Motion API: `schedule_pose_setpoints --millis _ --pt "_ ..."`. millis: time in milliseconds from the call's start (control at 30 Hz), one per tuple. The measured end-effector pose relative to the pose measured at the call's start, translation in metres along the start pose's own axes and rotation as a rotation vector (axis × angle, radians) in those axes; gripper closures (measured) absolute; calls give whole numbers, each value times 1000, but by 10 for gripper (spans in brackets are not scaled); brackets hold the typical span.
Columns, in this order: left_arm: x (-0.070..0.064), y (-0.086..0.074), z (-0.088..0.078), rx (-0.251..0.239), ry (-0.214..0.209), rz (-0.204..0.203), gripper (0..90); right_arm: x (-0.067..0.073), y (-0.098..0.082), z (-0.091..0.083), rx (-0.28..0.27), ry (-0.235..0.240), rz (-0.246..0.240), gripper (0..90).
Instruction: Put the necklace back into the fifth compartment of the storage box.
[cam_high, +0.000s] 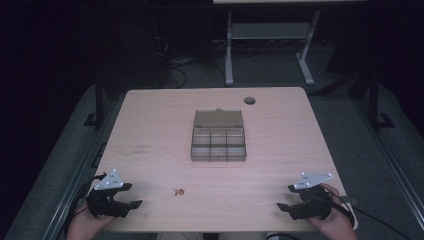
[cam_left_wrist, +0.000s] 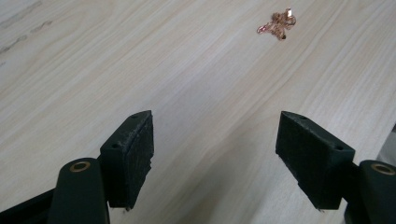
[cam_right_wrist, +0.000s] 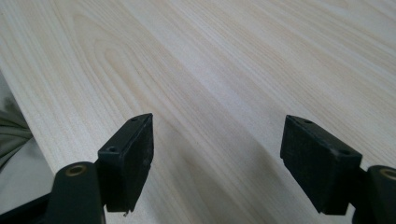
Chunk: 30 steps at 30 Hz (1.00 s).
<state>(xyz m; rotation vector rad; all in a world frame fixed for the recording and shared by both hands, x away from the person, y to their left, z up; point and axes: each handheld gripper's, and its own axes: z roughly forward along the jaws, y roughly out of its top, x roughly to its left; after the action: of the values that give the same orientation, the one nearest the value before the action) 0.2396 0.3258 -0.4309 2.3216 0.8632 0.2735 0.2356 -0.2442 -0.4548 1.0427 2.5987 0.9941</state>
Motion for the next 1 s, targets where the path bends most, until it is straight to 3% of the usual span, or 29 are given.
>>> schedule_pose_setpoints --millis 167,300,500,1000 --pt "-2 0 1 12 -1 7 276 1 1 0 2 7 -3 254" --pt "-4 1 -2 -9 -3 6 276 3 2 1 3 11 -12 254" --pt "-8 5 2 3 -20 38 276 6 3 1 6 11 -17 254" --pt "-18 18 4 -8 -46 72 283 7 4 0 -6 16 -20 254"
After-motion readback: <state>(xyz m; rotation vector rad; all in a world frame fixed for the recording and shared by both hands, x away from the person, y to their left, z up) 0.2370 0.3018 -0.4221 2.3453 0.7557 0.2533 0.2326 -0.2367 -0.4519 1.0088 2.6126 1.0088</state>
